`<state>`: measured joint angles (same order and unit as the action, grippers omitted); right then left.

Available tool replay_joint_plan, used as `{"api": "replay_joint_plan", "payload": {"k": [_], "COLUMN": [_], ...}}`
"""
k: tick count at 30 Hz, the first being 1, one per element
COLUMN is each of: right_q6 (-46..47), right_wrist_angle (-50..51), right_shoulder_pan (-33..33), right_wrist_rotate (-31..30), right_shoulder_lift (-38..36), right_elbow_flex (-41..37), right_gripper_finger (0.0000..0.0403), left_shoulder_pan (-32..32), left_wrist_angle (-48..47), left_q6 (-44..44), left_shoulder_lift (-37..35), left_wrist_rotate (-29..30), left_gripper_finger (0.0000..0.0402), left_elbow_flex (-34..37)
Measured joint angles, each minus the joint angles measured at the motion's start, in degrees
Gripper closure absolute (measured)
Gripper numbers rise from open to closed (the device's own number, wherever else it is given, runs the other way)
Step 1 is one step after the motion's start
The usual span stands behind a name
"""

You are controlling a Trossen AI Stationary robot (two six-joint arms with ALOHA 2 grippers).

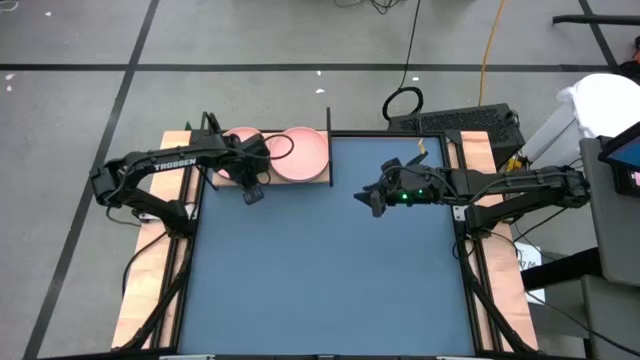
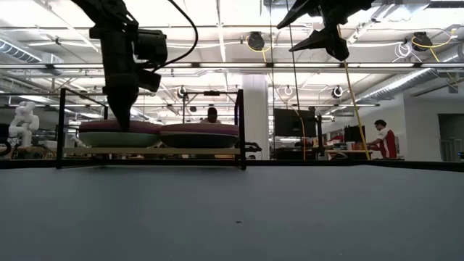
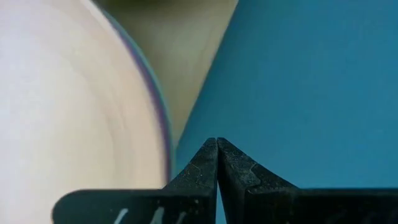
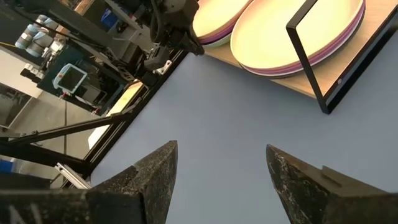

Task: Place and stack plates onto a shelf
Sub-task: Stack the light orange plate on top of the violet plate on the shelf, then return to Home Position

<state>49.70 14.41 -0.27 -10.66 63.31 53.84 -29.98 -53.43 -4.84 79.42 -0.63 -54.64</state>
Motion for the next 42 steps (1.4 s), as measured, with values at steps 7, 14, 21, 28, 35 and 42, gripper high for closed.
{"api": "replay_joint_plan", "payload": {"k": [7, 14, 21, 28, 35, 42], "right_q6": [-13.61, -31.39, -39.98, -49.79, -55.68, -54.54], "right_wrist_angle": [-2.47, -5.83, -6.75, -6.91, -6.91, -16.63], "right_shoulder_pan": [-0.14, -0.15, -0.15, -0.13, -0.13, 0.11], "right_wrist_rotate": [-0.07, 0.2, 0.4, 8.49, 12.37, 13.68], "right_shoulder_lift": [0.0, 0.0, -0.08, -0.15, -0.31, -0.83], "right_elbow_flex": [0.0, 0.0, 0.0, 0.0, 0.0, -4.88], "right_gripper_finger": [0.0177, 0.0192, 0.028, 0.0393, 0.0401, 0.0402], "left_shoulder_pan": [1.15, 4.13, 6.5, 10.9, 18.01, 24.8], "left_wrist_angle": [0.8, 1.62, -0.63, 7.58, 13.04, 22.74], "left_q6": [3.85, 7.31, 13.26, 25.35, 19.02, 15.31], "left_shoulder_lift": [-3.33, -12.65, -22.8, -32.48, -35.65, -35.73], "left_wrist_rotate": [-6.34, -5.76, -6.33, -6.79, -0.67, 3.71], "left_gripper_finger": [0.0396, 0.0396, 0.0396, 0.0396, 0.0396, 0.0396], "left_elbow_flex": [-0.1, -0.17, -0.19, -0.21, -0.21, 1.44]}}
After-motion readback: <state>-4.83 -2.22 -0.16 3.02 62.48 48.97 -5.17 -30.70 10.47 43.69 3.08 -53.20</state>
